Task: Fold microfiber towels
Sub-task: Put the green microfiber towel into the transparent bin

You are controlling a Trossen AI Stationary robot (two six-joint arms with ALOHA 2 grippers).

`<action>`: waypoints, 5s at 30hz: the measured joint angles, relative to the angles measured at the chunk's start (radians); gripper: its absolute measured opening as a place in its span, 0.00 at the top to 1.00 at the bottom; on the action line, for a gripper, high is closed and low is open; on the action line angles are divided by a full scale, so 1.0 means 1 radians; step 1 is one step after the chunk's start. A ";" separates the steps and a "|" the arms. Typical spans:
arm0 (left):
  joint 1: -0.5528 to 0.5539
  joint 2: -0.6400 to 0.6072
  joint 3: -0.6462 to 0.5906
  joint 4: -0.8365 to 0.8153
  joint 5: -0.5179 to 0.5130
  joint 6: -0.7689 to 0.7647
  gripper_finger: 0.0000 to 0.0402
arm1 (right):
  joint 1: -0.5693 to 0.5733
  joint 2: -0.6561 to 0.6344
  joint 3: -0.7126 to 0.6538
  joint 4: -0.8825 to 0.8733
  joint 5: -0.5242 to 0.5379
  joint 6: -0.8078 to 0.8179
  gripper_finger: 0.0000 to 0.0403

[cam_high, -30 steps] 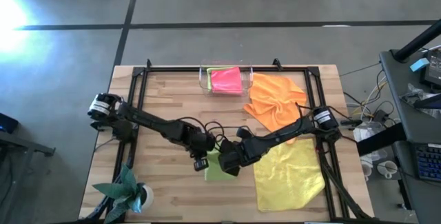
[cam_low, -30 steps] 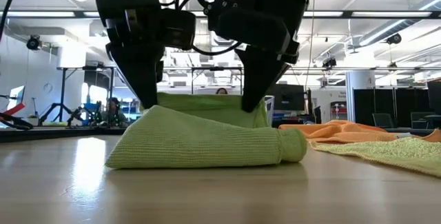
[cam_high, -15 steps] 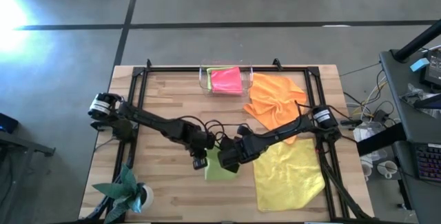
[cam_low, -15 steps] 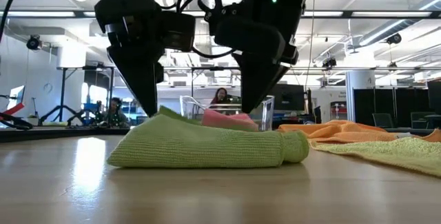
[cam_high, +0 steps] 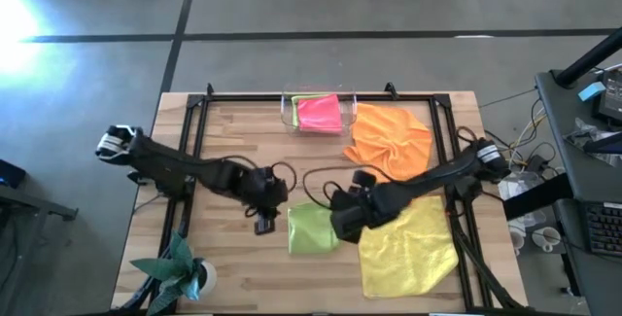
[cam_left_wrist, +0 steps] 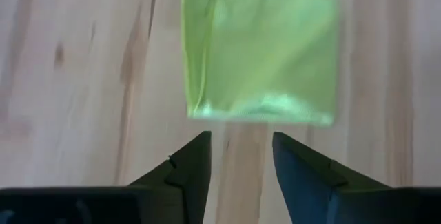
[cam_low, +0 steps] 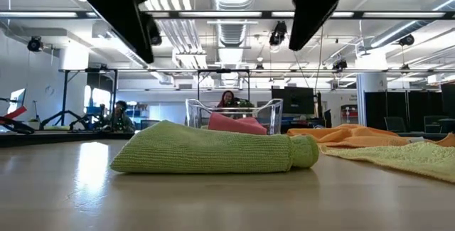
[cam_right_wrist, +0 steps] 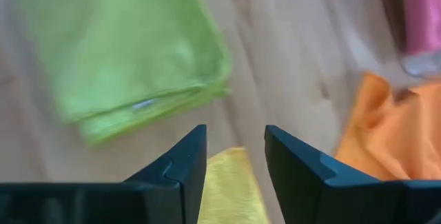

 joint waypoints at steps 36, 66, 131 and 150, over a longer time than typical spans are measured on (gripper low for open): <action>-0.288 0.490 0.106 0.304 -0.256 0.000 0.65 | 0.132 0.145 -0.366 0.861 -0.098 -0.425 0.64; -0.237 0.498 0.116 0.296 -0.223 -0.027 0.98 | 0.080 0.174 -0.321 0.752 -0.131 -0.353 0.98; 0.756 0.387 0.448 0.036 -0.139 0.703 1.00 | -0.902 0.056 0.026 0.472 -0.288 -0.663 0.98; 0.883 0.451 0.447 0.186 -0.059 0.836 1.00 | -0.963 0.264 0.236 0.342 -0.235 -0.764 0.98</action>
